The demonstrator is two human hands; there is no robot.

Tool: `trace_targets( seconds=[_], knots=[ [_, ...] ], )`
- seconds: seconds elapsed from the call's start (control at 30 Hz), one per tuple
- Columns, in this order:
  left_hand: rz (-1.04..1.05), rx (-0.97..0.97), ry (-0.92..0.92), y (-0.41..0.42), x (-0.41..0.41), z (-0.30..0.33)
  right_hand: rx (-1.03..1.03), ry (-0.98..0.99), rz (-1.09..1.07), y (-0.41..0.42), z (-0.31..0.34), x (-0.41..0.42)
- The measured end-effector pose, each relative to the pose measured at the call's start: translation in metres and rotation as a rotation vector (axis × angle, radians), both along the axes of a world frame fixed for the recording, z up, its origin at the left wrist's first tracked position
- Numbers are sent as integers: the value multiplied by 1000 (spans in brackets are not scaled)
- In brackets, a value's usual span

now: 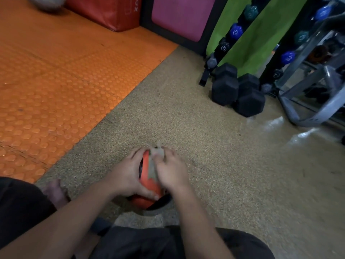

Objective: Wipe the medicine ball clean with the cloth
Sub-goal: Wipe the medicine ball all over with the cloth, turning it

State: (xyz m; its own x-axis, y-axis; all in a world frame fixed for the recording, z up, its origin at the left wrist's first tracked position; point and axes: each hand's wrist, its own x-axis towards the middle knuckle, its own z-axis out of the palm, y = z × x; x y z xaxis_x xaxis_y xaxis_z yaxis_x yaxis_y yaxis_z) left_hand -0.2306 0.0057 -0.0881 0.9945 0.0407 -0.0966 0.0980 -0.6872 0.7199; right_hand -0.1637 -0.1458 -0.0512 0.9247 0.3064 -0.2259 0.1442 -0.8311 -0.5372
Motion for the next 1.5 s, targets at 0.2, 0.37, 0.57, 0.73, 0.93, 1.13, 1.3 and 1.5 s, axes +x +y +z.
trace_targets(
  seconds=[0.2, 0.37, 0.57, 0.73, 0.93, 1.13, 1.3, 1.5],
  knots=[
    [-46, -8, -72, -3, -1, -8, -17, -154, 113, -23, -6, -37],
    [-68, 49, -32, -10, -10, -3, 279, 469, -222, -11, -2, 50],
    [-77, -82, -47, 6, -4, -8, -117, -251, 149, -10, -4, -48],
    [-92, -54, -110, -1, -9, -10, 128, -113, 86, -31, -18, -29],
    [-109, -3, -35, -4, -14, -3, 407, 665, -340, -27, -14, 51],
    [-175, -63, -46, 19, -10, -8, 8, -314, 240, -23, -6, -48],
    [-242, 31, -45, 7, -8, -4, 445, 248, -280, -46, -7, -30],
    [-191, -44, -70, 8, -8, -14, -75, -11, -35, 12, 15, -1]
  ],
)
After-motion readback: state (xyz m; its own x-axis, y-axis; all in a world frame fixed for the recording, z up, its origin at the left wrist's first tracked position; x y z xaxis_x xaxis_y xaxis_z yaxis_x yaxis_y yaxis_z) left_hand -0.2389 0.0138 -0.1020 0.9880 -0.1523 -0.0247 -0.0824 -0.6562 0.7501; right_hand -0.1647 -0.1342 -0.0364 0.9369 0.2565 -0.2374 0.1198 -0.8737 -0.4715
